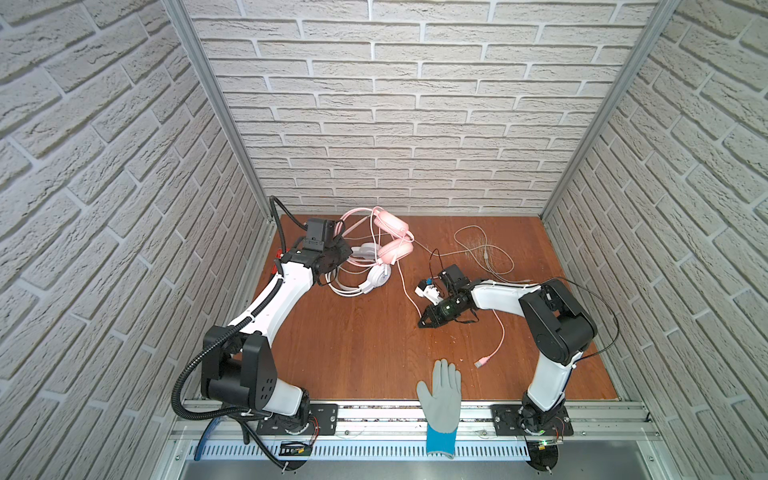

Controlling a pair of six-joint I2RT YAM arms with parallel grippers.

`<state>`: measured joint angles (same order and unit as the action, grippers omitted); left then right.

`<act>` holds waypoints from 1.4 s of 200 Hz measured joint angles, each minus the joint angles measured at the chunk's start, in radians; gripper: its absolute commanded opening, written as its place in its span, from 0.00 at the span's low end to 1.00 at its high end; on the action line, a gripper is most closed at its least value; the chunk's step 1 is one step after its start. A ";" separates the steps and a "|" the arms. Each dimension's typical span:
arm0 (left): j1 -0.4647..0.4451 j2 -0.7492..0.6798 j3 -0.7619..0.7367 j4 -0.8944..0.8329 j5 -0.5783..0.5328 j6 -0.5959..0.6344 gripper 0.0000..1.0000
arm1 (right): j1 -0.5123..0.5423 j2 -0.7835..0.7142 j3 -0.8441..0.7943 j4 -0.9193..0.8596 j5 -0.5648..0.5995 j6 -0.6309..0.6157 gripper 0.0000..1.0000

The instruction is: Wrap the headphones

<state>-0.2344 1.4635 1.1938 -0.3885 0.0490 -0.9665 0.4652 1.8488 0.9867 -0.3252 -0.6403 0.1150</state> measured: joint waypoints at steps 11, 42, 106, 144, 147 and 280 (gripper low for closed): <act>0.000 0.000 0.000 0.000 0.000 0.000 0.00 | 0.000 0.000 -0.001 0.000 -0.004 -0.004 0.19; 0.000 0.000 0.000 0.000 -0.005 0.000 0.00 | 0.000 0.000 -0.009 0.000 -0.016 -0.027 0.13; 0.000 0.000 0.000 0.000 -0.023 -0.006 0.00 | 0.006 -0.026 -0.041 -0.016 -0.009 -0.053 0.16; 0.000 0.000 0.000 0.000 -0.023 -0.007 0.00 | 0.022 -0.037 -0.013 -0.074 0.041 -0.096 0.24; 0.000 0.000 0.000 0.000 -0.023 -0.007 0.00 | 0.023 -0.037 -0.008 -0.080 0.047 -0.099 0.24; 0.000 0.031 0.000 0.013 -0.013 -0.015 0.00 | 0.042 -0.082 0.197 -0.401 0.430 -0.360 0.57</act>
<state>-0.2348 1.4948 1.1938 -0.3759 0.0357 -0.9813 0.5076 1.7664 1.1839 -0.7258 -0.2100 -0.2455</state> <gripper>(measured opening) 0.083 0.554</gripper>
